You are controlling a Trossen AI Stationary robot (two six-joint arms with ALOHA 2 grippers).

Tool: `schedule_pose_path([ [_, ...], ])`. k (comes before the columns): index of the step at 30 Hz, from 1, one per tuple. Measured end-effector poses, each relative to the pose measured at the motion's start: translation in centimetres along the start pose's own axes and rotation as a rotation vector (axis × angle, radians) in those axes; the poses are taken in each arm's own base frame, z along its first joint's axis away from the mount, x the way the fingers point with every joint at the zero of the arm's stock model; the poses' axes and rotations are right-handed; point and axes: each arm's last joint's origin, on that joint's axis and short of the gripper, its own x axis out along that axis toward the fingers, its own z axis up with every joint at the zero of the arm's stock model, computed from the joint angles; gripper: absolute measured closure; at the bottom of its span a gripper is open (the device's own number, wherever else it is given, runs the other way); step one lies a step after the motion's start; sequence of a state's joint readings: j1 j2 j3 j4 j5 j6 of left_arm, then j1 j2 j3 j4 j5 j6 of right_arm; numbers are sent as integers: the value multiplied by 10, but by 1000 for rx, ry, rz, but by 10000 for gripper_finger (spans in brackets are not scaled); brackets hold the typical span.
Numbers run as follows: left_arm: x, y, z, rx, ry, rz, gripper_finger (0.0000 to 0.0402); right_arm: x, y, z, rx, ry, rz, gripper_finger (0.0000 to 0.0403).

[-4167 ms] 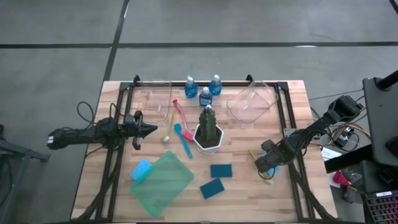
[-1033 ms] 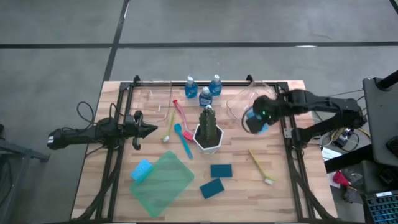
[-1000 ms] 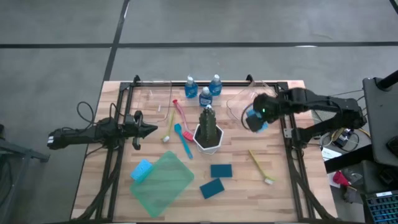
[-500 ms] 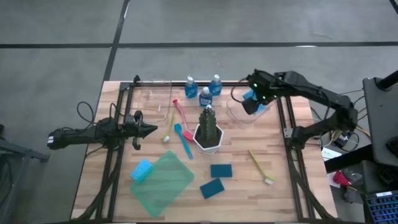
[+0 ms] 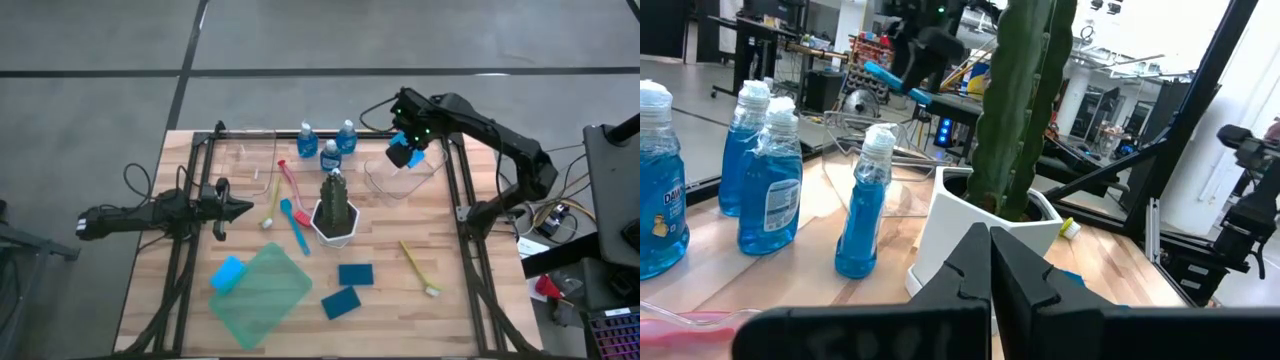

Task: Pick & Place Kitchen Sink Supplies
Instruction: Put the blue sponge into the right transparent bin

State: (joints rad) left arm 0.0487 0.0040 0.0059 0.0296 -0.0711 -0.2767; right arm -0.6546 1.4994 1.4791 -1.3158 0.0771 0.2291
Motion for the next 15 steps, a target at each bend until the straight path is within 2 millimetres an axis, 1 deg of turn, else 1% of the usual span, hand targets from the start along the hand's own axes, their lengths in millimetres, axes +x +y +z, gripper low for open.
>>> schedule_pose_path([
  [4, 0, 0, 0, 0, 0, 0, 401, 9, -11, 4, -25, 31, -9, 138],
  [8, 0, 0, 0, 0, 0, 0, 401, 18, -17, 8, -43, 33, 6, 138],
  [11, 0, 0, 0, 0, 1, 0, 401, 26, -20, 12, -38, 46, 21, 138],
  [15, 0, 0, 0, 0, 0, 0, 401, 38, -21, 10, -38, 91, 31, 138],
])
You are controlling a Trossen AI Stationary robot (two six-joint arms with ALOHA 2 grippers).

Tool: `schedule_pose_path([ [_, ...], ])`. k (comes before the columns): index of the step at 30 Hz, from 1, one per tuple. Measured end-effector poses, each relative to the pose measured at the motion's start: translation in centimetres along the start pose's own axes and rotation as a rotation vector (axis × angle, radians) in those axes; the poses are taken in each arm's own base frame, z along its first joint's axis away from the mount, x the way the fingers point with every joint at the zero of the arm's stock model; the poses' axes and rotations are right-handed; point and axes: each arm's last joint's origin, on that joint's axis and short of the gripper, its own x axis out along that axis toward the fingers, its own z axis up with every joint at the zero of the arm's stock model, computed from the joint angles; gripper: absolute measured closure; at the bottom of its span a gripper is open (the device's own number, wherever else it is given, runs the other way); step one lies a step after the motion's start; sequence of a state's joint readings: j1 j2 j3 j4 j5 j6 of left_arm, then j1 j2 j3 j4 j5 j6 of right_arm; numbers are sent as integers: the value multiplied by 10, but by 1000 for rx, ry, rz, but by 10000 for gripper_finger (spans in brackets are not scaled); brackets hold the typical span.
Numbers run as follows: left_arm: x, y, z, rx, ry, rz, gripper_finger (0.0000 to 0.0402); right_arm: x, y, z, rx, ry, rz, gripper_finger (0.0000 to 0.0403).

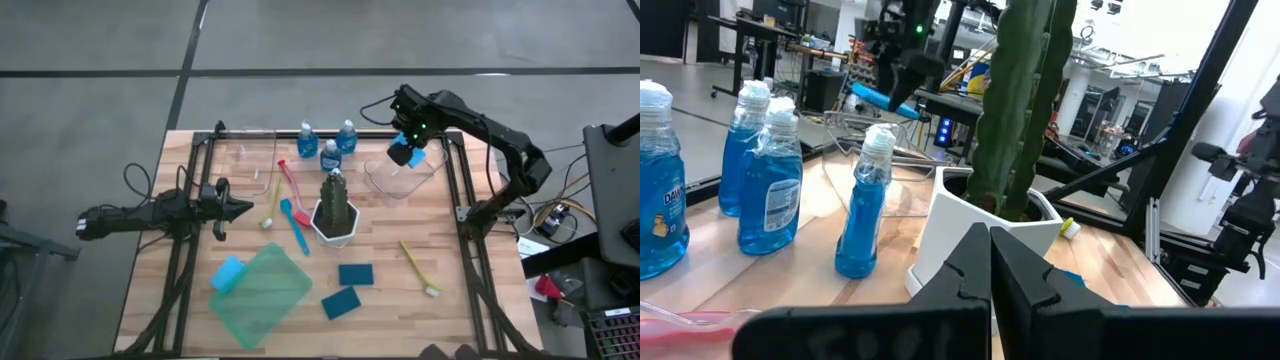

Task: Pick & Place Kitchen Sink Supplies
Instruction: Put the blue sponge into the right transparent bin

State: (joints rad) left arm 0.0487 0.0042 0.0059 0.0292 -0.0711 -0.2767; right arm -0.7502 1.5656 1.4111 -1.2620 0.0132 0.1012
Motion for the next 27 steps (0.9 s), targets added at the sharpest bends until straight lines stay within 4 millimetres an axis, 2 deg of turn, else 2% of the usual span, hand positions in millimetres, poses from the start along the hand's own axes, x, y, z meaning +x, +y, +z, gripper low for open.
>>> schedule_pose_path([
  [15, 0, 0, 0, 0, 0, 0, 401, 62, -3, -16, 50, 38, 32, 138],
  [27, 0, 0, 0, 0, 0, 0, 401, 97, -3, -23, 69, 47, 37, 138],
])
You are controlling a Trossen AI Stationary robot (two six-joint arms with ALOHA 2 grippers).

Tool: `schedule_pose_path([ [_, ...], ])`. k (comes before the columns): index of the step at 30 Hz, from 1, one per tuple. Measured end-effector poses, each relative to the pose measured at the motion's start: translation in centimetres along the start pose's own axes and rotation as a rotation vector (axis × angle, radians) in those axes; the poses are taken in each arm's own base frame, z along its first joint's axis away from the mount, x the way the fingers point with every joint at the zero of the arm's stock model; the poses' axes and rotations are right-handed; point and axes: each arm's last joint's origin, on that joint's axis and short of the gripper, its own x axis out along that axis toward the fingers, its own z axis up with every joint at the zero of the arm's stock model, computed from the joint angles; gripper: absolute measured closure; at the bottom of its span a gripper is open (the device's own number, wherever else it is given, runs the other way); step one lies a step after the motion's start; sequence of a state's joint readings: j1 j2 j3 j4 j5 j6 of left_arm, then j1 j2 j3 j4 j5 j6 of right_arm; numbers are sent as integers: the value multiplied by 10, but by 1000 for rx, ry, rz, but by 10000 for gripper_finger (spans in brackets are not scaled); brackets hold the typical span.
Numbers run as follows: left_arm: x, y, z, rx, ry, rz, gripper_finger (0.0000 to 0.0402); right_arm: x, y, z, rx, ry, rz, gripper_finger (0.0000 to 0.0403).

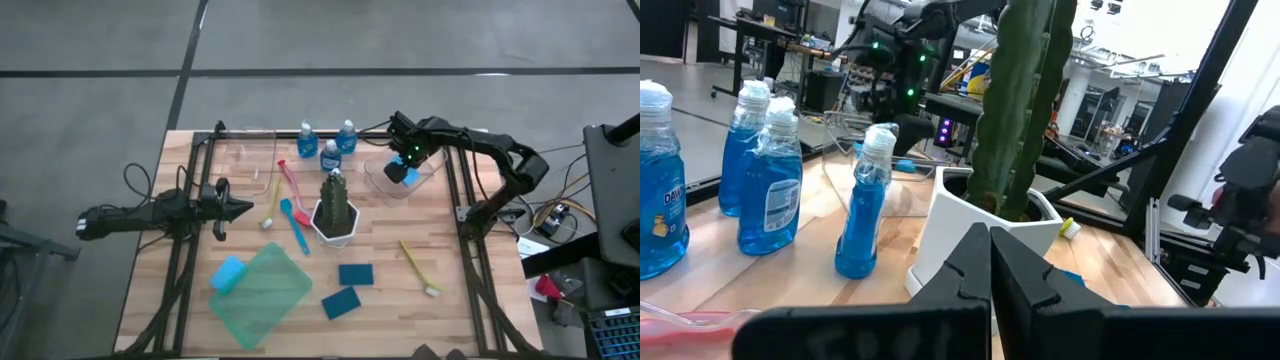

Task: Pick & Place Kitchen Sink Supplies
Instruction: Put the blue sponge into the right transparent bin

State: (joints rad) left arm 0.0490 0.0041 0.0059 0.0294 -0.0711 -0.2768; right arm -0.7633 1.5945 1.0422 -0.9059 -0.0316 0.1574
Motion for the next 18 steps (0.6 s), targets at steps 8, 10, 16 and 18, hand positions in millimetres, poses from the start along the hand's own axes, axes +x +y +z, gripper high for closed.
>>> schedule_pose_path([
  [8, 0, 0, 0, 0, 0, 0, 401, 25, 1, 15, -18, 73, -6, 138],
  [10, 0, 0, 0, 0, 0, 0, 401, 28, 1, 17, -29, 83, -6, 138],
  [16, 0, 0, 0, 0, 1, 0, 401, 35, 0, 18, -36, 91, -9, 138],
  [18, 0, 0, 0, 0, 0, 0, 401, 36, 0, 18, -36, 96, -10, 138],
])
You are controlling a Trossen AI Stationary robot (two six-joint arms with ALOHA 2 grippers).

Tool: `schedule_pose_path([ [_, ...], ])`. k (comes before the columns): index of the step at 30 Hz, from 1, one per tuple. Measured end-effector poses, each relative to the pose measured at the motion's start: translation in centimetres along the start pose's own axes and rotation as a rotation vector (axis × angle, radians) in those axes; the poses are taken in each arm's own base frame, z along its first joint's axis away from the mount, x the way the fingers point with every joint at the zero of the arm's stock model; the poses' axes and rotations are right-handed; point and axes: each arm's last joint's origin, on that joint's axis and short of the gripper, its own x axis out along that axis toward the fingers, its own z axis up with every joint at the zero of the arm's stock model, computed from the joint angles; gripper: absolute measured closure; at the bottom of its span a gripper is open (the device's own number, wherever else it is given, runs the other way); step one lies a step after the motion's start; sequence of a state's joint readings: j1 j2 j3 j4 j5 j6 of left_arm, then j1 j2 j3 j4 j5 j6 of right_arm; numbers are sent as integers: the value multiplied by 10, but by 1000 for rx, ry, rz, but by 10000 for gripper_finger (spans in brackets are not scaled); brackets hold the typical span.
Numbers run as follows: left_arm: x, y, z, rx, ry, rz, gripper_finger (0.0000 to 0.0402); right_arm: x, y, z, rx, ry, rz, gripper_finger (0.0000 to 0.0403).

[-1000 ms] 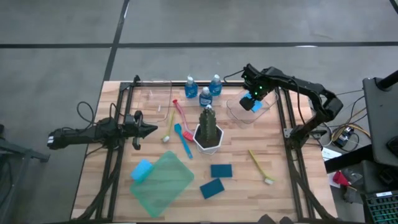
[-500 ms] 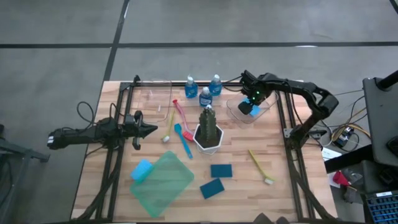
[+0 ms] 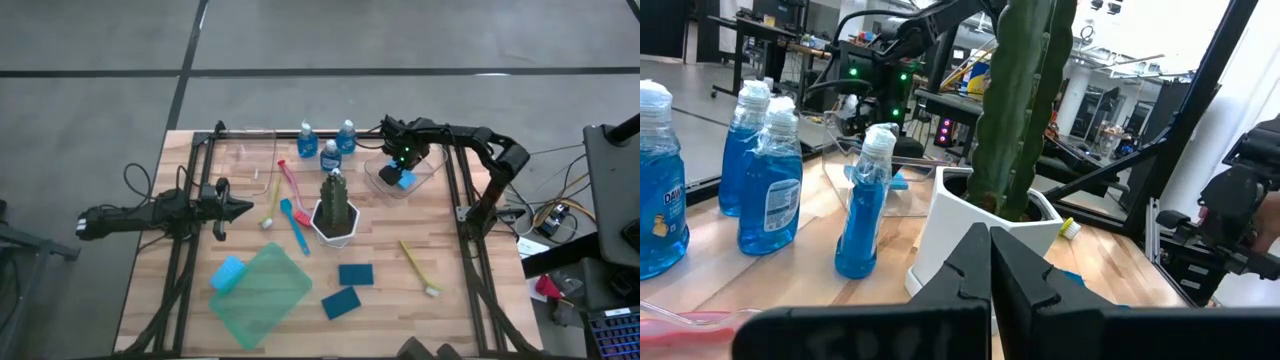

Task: Pick & Place Kitchen Sink Supplies
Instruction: Put the blue sponge into the right transparent bin

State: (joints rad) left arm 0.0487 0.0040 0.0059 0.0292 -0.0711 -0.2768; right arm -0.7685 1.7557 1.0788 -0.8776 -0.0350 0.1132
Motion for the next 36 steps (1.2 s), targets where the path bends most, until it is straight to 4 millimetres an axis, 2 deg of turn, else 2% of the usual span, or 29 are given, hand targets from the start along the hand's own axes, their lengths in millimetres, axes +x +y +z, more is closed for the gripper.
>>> schedule_pose_path([
  [9, 0, 0, 0, 0, 0, 0, 401, 0, 1, 0, -7, 0, 20, 133],
  [24, 0, 0, 0, 0, 0, 0, 401, -3, 0, -5, 9, 35, 23, 56],
  [36, 0, 0, 0, 0, 0, 0, 401, -53, 1, -12, 38, -84, 37, 55],
])
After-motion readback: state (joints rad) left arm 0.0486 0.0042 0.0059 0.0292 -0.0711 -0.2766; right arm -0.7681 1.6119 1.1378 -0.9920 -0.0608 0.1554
